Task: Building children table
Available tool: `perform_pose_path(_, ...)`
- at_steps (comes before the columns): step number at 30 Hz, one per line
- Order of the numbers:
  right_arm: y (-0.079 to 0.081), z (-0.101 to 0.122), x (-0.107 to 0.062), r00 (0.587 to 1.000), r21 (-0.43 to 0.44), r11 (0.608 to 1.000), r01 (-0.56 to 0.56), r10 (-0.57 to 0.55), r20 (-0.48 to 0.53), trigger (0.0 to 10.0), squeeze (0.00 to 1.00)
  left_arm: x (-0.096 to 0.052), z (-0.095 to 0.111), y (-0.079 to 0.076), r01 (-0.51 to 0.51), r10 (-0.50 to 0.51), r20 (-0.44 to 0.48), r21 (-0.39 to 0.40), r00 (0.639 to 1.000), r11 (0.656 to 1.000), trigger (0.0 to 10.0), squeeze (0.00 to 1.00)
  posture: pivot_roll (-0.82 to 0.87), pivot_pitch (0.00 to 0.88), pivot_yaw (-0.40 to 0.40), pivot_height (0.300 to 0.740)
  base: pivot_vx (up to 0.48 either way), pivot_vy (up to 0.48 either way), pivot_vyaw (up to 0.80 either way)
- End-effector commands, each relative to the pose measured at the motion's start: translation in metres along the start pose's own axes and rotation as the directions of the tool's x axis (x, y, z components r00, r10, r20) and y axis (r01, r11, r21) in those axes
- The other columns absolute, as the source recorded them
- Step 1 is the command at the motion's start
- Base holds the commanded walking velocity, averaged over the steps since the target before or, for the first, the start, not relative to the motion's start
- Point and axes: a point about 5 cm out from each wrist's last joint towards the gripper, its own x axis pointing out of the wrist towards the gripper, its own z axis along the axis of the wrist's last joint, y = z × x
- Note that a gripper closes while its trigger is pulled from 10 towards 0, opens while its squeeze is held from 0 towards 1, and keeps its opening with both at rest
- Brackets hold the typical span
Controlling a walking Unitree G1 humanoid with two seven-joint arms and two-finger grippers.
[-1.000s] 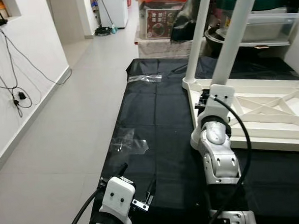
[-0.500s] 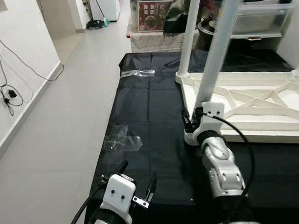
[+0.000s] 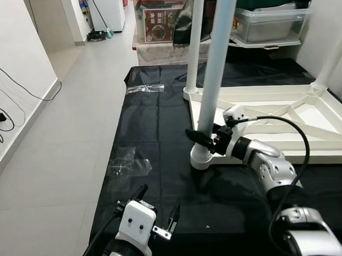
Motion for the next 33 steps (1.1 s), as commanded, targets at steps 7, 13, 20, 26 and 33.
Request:
perform_pose_path(7, 0.031, -0.002, 0.022, 0.897, 0.027, 0.900, -0.436, 0.436, -0.076, 10.0, 0.00, -0.002, -0.005, 0.001, -0.002, 0.002, -0.019, 0.004, 1.000, 1.000, 10.0, 0.00, -0.01, 0.055, -0.005, 0.740, 0.000, 0.000, 0.00)
perform_pose_path(13, 0.045, -0.005, 0.030, 0.815, 0.039, 0.819, -0.573, 0.574, -0.074, 10.0, 0.00, -0.003, -0.005, 0.000, 0.002, -0.002, -0.019, 0.004, 1.000, 1.000, 10.0, 0.00, -0.01, 0.053, -0.004, 0.740, 0.000, 0.000, 0.00)
perform_pose_path(20, 0.059, -0.016, 0.036, 0.766, -0.014, 0.771, -0.637, 0.630, -0.129, 4.4, 0.00, -0.003, -0.006, -0.002, 0.006, -0.006, -0.022, -0.001, 1.000, 1.000, 10.0, 0.00, -0.01, 0.048, -0.005, 0.740, 0.000, 0.000, 0.00)
perform_pose_path(26, 0.058, -0.023, 0.037, 0.807, -0.095, 0.805, -0.586, 0.569, -0.156, 0.0, 0.00, -0.004, -0.006, -0.002, 0.010, -0.010, -0.024, 0.000, 1.000, 1.000, 10.0, 0.00, -0.01, 0.045, -0.003, 0.740, 0.000, 0.000, 0.00)
perform_pose_path(33, 0.054, -0.025, 0.036, 0.932, -0.138, 0.921, -0.363, 0.361, -0.045, 0.0, 0.00, -0.003, -0.008, -0.002, 0.013, -0.013, -0.023, 0.001, 1.000, 1.000, 10.0, 0.00, -0.02, 0.033, -0.008, 0.740, 0.000, 0.000, 0.00)
